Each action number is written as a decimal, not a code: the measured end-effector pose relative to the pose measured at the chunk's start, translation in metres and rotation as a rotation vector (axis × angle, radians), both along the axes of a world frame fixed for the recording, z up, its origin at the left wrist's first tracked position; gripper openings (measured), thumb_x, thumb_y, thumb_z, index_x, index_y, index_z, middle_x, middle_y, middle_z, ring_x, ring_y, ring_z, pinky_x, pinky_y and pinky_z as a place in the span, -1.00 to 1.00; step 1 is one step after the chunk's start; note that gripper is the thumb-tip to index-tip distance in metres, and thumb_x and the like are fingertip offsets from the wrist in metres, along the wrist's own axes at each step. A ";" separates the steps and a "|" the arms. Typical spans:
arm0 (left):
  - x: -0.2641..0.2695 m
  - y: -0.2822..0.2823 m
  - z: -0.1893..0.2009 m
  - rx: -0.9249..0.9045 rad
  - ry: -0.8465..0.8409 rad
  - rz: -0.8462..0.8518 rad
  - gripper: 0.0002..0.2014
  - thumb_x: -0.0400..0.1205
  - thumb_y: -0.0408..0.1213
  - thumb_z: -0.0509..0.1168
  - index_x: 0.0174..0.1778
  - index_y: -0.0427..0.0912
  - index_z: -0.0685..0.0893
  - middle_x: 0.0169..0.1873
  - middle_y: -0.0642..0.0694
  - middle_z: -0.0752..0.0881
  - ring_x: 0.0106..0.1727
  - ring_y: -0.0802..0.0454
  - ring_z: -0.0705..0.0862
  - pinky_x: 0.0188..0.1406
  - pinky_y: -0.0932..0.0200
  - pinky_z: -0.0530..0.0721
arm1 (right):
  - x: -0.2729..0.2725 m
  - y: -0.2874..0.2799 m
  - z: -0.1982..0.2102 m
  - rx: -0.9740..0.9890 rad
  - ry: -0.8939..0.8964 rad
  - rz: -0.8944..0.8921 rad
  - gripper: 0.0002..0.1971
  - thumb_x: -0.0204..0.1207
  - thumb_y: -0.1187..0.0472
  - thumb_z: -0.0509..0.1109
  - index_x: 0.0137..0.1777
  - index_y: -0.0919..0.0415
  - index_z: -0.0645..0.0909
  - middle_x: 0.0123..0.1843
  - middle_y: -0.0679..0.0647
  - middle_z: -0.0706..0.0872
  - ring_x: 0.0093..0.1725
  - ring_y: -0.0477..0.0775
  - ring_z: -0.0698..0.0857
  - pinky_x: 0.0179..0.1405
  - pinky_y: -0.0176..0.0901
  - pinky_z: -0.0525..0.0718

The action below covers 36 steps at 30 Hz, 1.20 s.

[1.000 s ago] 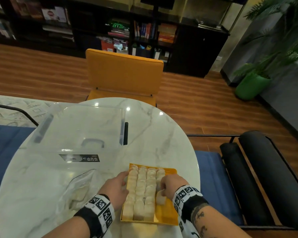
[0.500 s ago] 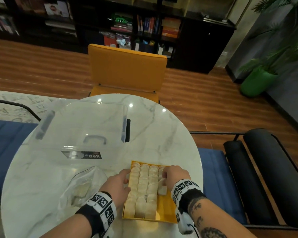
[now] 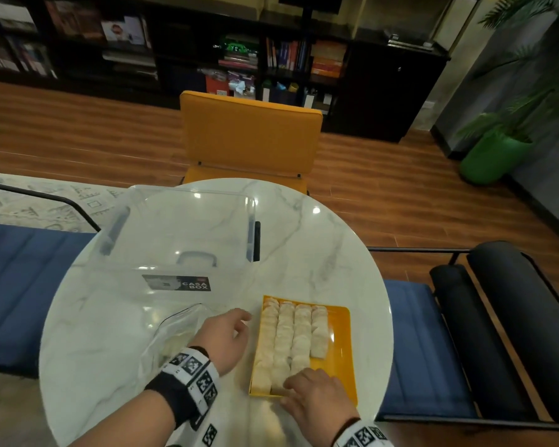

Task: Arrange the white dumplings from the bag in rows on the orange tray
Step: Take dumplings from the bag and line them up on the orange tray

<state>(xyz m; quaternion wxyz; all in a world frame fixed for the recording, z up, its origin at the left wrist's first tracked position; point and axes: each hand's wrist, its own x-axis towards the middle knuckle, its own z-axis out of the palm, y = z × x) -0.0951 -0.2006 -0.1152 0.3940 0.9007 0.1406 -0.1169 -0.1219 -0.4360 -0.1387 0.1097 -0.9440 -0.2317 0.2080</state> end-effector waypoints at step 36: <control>-0.027 0.030 -0.030 0.592 0.318 -0.370 -0.61 0.74 -0.29 0.09 0.50 -0.19 0.45 0.35 -0.18 0.59 0.28 -0.09 0.61 0.22 0.15 0.56 | -0.009 0.003 -0.018 -0.157 0.129 0.014 -0.49 0.61 -0.14 -0.12 0.46 -0.20 0.47 0.38 -0.11 0.55 0.41 0.06 0.46 0.28 0.02 0.29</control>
